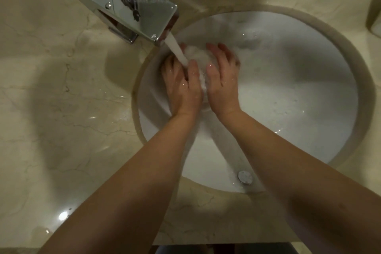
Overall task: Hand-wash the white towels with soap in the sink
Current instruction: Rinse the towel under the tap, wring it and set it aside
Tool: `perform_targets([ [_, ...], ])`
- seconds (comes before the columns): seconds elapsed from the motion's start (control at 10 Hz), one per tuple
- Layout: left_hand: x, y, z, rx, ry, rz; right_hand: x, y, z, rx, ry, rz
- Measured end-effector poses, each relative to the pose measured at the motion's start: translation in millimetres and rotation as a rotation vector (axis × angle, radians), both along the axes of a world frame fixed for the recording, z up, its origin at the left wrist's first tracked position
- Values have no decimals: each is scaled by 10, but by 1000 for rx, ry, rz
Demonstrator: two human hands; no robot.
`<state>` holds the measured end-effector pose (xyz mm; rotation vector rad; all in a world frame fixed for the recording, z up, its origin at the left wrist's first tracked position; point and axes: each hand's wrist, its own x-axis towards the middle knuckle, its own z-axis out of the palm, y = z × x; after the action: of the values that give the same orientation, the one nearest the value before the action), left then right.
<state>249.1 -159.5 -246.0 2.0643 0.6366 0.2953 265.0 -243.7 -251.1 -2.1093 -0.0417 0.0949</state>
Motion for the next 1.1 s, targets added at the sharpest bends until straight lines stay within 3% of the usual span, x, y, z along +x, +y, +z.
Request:
perform_targets([
  [0.1, -6, 7, -106, 55, -70, -101, -37, 0, -66, -15, -32, 46],
  [0.3, 97, -34, -288, -28, -13, -159, -3, 52, -209, -127, 88, -33],
  [0.6, 228, -217, -399, -176, -20, 154, 244, -19, -243, -47, 211, -154],
  [0.7, 304, -208, -372, -115, -76, 175, 306, -53, -296, -70, 261, -132],
  [0.8, 389, -184, -450, 200, -103, 88, 424, -109, -356, -164, 209, 13],
  [0.9, 354, -219, -451, 189, -71, 55, 430, -127, -345, -153, 164, 79],
  [1.0, 408, -255, -513, 150, -89, 160, 565, -149, -371, -153, 169, 160],
  [1.1, 429, -213, -554, 266, -73, 186, 564, -172, -355, -175, 200, 194],
])
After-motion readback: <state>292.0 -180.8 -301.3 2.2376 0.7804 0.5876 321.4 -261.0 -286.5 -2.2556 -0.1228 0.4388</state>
